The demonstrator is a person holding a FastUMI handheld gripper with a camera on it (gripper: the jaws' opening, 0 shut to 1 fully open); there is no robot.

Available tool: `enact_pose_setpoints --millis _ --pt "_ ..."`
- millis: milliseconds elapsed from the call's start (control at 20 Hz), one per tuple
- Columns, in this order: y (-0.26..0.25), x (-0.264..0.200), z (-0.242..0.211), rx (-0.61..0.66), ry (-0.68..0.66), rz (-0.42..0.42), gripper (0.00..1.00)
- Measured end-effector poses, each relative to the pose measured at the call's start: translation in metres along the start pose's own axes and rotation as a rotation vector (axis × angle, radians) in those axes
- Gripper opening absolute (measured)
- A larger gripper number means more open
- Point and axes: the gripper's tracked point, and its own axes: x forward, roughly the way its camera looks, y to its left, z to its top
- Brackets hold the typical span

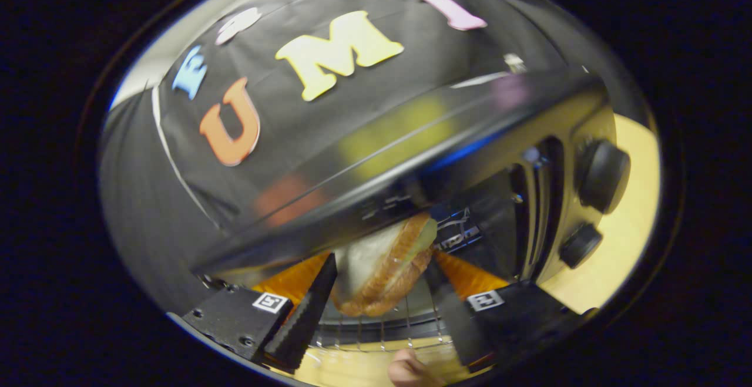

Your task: Open the toaster oven, put the food inside, and close the toaster oven door.

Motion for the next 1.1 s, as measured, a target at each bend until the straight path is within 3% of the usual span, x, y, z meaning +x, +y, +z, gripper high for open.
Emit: enact_pose_setpoints --millis 200,600,900,1100 --pt "-0.006 -0.006 0.008 -0.09 -0.024 -0.049 1.0" --pt "-0.008 -0.064 0.007 -0.192 -0.011 -0.075 1.0" --pt "-0.016 -0.04 0.006 -0.319 0.028 -0.161 1.0" --pt "-0.012 -0.033 0.011 -0.363 0.025 -0.139 1.0"
